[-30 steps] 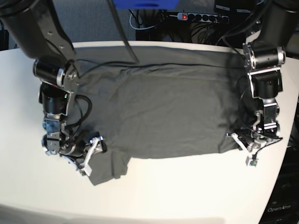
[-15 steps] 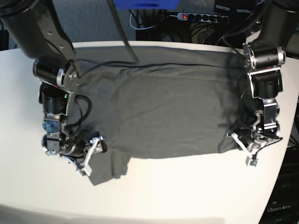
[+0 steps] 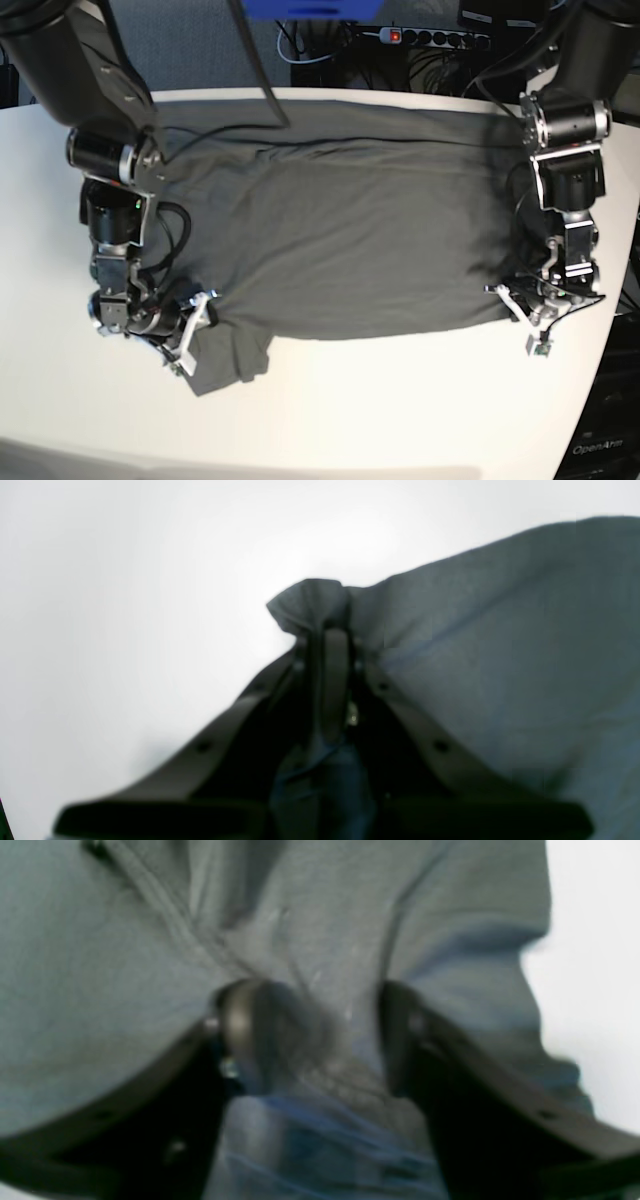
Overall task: Fold the T-shirt properly
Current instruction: 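Lower the right gripper and pinch the hem corner fabric, then lift the hem with both grippers and fold it toward the collar, then release the left gripper and regrasp the folded shirt's end edge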
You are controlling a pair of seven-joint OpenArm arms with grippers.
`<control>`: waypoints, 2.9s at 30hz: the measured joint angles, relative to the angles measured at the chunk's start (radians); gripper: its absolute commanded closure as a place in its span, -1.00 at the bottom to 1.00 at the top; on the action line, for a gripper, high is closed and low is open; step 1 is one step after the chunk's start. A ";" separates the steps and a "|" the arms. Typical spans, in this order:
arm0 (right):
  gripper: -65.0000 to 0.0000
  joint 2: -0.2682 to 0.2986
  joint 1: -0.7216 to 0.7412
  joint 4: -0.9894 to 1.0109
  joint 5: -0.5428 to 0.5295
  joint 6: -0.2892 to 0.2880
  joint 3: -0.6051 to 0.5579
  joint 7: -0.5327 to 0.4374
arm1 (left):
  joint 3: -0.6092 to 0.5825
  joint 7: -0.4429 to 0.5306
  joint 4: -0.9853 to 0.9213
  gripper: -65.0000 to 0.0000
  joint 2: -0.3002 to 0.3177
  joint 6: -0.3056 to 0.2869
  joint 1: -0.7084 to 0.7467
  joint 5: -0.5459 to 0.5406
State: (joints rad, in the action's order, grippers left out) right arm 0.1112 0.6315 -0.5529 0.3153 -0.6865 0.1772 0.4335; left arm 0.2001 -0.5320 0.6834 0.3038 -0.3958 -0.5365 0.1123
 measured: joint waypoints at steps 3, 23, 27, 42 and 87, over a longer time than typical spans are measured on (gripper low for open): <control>0.55 0.003 0.000 0.000 -0.010 0.003 -0.004 0.018 | 0.000 0.000 0.000 0.92 0.001 0.000 0.000 0.000; 0.98 0.007 -0.021 -0.055 -0.027 -0.001 -0.111 0.054 | -0.002 -0.038 0.126 0.92 -0.002 -0.011 0.042 0.008; 0.98 0.013 -0.056 -0.119 -0.029 -0.012 -0.114 0.066 | -0.002 -0.037 0.140 0.92 -0.002 -0.011 0.040 0.007; 0.98 0.047 -0.219 -0.445 -0.005 -0.013 -0.214 0.248 | -0.002 -0.035 0.141 0.92 0.012 -0.055 0.043 -0.013; 0.98 0.046 -0.424 -0.738 0.229 0.006 -0.322 0.329 | 0.153 -0.235 0.252 0.09 -0.042 -0.158 0.012 -0.035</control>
State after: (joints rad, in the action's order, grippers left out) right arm 0.1570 0.2073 -1.2907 0.5438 -0.6804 -0.1448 0.7628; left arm 0.3527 -0.7666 0.9356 0.2615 -0.5533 -0.5247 0.0769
